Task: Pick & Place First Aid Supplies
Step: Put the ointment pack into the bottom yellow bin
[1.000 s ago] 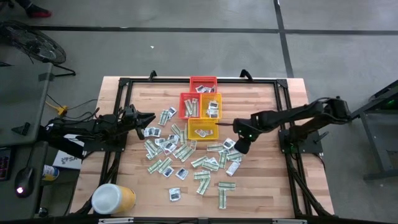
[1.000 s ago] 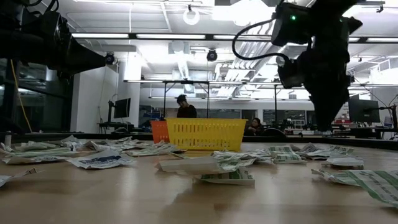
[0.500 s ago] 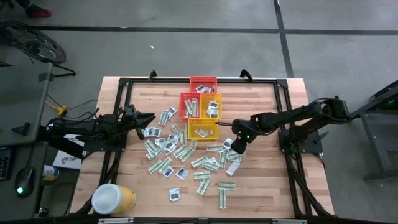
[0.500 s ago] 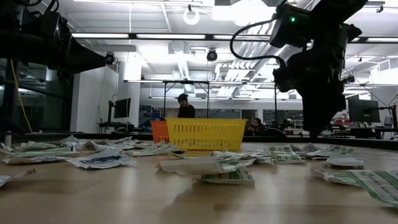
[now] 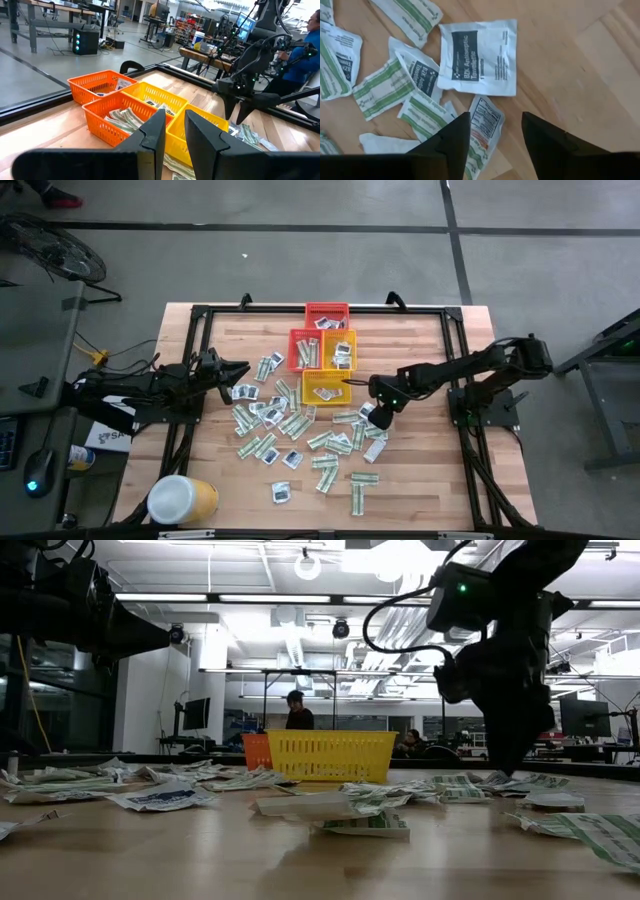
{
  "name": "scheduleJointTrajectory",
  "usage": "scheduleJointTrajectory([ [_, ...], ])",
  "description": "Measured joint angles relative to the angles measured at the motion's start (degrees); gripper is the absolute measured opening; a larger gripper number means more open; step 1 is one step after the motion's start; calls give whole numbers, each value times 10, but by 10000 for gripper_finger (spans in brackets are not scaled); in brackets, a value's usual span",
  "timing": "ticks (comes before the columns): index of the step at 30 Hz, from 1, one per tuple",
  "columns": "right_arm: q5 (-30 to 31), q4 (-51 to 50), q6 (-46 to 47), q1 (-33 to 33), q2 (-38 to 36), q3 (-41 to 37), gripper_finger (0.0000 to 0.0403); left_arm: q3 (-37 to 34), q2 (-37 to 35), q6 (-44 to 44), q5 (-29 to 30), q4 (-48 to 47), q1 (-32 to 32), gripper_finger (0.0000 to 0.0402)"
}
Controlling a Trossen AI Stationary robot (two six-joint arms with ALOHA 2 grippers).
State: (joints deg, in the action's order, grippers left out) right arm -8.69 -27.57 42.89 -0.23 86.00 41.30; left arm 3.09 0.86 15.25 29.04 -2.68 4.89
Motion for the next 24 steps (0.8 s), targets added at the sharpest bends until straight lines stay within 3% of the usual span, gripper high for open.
scheduleJointTrajectory([
  [7, -5, 4, 0, 0, 8, 0, 132, 0, 0, 0, 0, 0, 0, 73],
  [17, -11, 7, 0, 0, 29, 0, 110, 0, 0, 0, 0, 0, 0, 73],
  [24, -7, 3, -8, 0, 29, 0, 53, 0, 0, 0, 0, 0, 0, 73],
])
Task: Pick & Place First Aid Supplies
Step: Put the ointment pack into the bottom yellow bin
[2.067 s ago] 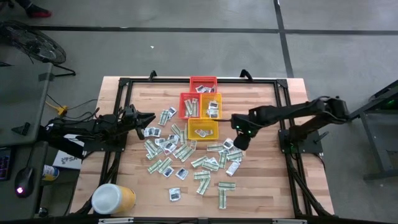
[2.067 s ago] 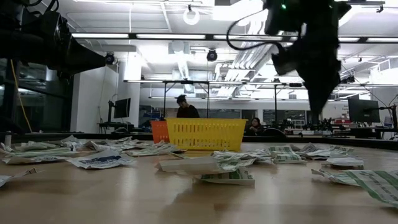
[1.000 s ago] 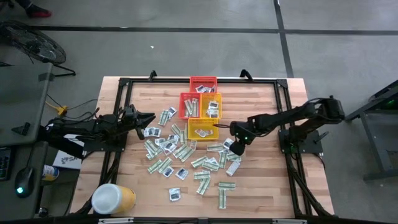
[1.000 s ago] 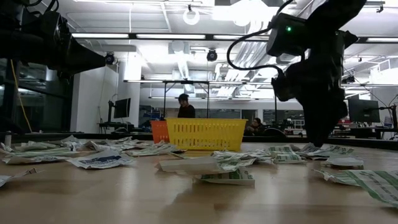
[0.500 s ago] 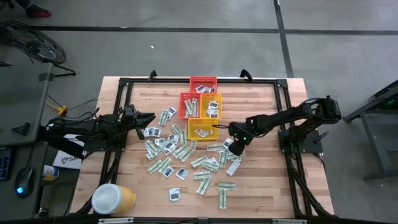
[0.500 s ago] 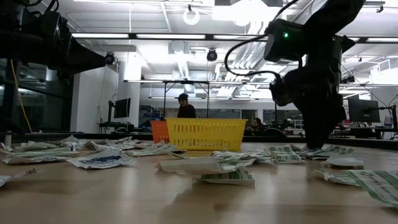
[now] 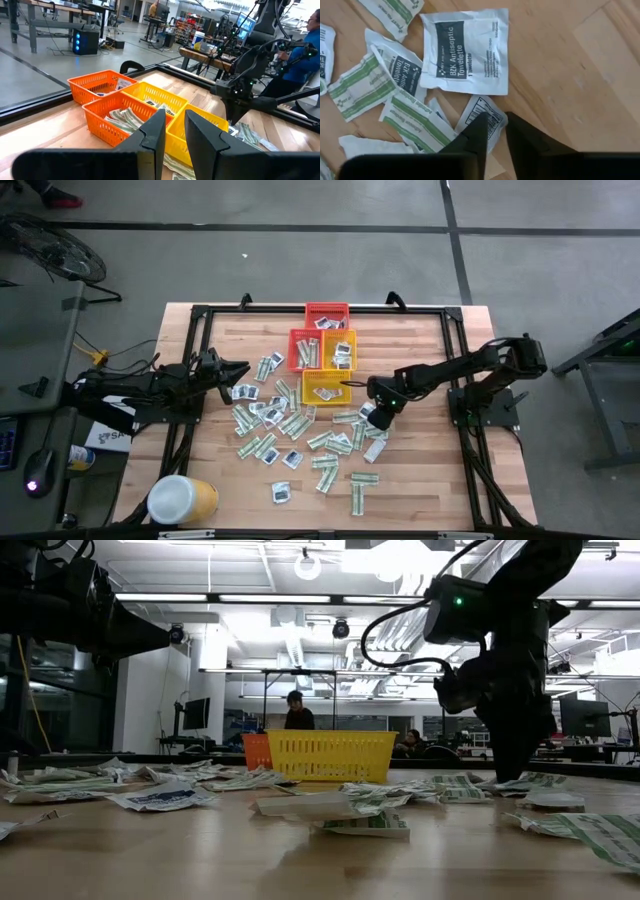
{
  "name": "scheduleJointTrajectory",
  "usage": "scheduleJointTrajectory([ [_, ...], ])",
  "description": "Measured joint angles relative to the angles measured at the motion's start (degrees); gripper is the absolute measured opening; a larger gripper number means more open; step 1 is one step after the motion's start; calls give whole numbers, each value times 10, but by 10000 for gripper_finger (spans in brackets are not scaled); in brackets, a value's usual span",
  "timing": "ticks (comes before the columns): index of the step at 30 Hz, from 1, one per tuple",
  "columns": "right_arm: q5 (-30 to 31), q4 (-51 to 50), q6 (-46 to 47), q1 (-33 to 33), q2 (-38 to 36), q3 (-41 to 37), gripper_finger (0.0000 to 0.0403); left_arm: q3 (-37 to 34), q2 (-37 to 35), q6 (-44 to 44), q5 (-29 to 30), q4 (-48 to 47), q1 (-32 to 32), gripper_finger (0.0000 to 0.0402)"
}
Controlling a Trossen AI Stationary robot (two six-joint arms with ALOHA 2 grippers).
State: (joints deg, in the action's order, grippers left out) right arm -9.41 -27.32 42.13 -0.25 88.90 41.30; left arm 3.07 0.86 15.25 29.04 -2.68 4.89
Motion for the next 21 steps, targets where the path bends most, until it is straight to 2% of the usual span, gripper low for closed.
scheduleJointTrajectory([
  [5, -7, 5, -9, 1, -1, 0, 5, 0, 0, 0, 0, 0, 0, 73],
  [10, -4, 4, -13, 4, -25, 0, 3, 0, 0, 0, 0, 0, 0, 73],
  [15, 6, -11, -16, 7, -81, 1, 1, 0, 0, 0, 0, 0, 0, 73],
  [21, 64, -79, -38, 20, -144, 42, 1, 0, 0, 0, 0, 0, 0, 73],
])
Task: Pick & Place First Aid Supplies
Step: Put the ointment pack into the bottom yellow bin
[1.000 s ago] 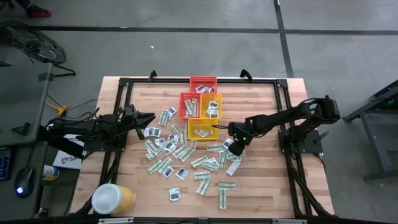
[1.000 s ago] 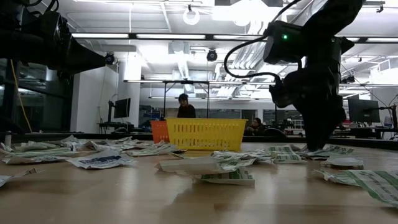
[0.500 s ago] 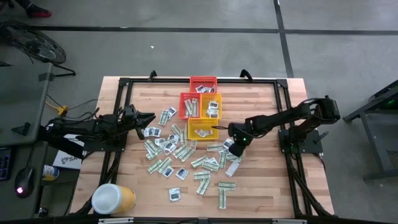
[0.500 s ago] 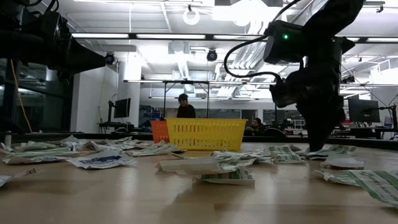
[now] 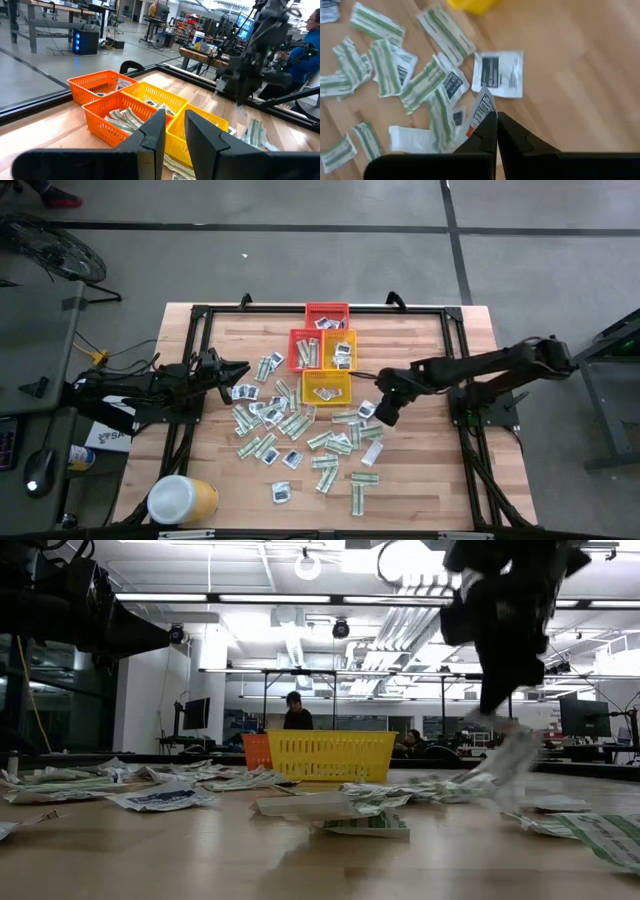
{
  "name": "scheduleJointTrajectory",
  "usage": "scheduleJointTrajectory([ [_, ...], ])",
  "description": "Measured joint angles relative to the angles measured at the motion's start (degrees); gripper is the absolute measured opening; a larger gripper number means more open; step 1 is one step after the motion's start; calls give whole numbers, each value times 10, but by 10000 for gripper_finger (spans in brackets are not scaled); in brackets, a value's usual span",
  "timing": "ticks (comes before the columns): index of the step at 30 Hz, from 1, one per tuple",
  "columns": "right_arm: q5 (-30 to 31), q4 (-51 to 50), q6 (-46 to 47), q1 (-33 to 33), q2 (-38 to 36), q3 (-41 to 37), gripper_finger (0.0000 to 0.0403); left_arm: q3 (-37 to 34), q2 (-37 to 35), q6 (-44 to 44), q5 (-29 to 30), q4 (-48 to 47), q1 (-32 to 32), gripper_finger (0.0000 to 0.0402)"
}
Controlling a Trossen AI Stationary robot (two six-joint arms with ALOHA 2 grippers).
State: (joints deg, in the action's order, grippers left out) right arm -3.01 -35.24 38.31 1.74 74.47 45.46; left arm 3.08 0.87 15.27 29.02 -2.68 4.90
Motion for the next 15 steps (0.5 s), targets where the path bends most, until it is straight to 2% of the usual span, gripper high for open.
scheduleJointTrajectory([
  [6, 84, -30, -111, 22, -6, 57, 0, 0, 0, 0, 0, 0, 0, 73],
  [9, 101, -25, -159, 25, 5, 81, 0, 0, 0, 0, 0, 0, 0, 73],
  [11, 96, -26, -157, 15, 21, 98, 0, 0, 0, 0, 0, 0, 0, 73],
  [15, 68, 0, -94, -13, 66, 128, 0, 0, 0, 0, 0, 0, 0, 73],
])
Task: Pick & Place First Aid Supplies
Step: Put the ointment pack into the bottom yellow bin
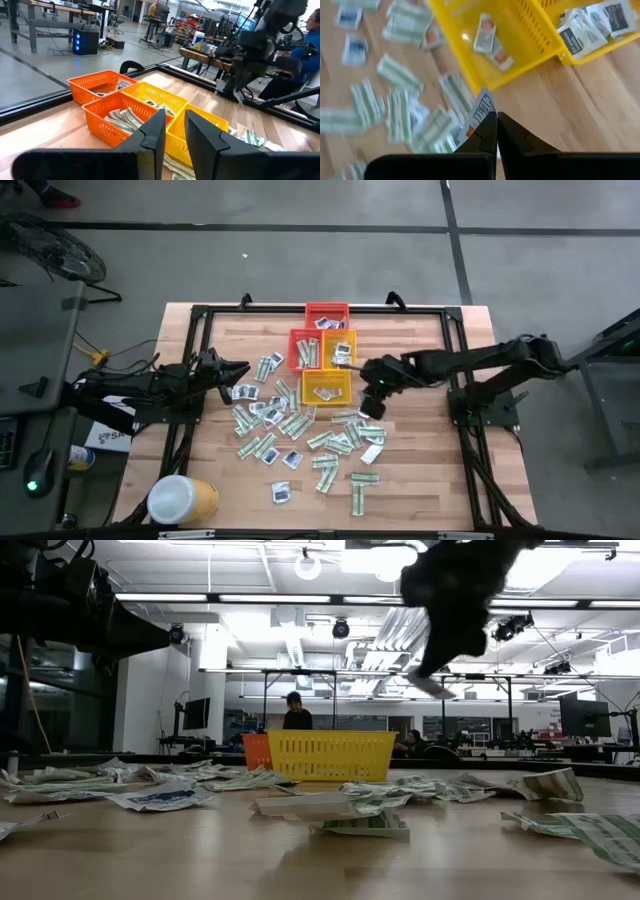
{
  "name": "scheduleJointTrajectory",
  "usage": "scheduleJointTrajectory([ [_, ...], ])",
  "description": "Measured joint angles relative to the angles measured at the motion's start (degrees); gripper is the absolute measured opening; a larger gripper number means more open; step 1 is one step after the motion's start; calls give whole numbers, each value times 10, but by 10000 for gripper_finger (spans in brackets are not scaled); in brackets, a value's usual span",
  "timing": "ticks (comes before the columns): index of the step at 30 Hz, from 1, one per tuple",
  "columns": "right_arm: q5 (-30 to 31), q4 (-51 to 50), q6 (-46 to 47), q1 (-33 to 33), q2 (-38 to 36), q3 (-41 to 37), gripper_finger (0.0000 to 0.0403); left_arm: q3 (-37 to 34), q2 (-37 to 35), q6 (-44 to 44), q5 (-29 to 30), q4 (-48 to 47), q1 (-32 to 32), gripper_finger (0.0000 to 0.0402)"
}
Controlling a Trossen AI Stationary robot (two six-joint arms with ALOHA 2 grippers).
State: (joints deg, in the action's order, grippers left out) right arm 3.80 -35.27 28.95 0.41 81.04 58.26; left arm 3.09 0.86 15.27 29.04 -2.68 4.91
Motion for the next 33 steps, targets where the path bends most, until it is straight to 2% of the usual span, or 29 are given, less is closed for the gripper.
scheduleJointTrajectory([
  [5, -11, 52, 57, -22, 55, 29, 0, 0, 0, 0, 0, 0, 0, 73],
  [10, 15, 93, 113, -30, 93, 35, 0, 0, 0, 0, 0, 0, 0, 73],
  [21, 23, 133, 126, -54, 143, 35, 4, 0, 0, 0, 0, 0, 0, 73],
  [26, 23, 133, 123, -60, 147, 35, 30, 0, 0, 0, 0, 0, 0, 73],
  [33, 16, 117, 119, -61, 147, 35, 87, 0, 0, 0, 0, 0, 0, 73],
])
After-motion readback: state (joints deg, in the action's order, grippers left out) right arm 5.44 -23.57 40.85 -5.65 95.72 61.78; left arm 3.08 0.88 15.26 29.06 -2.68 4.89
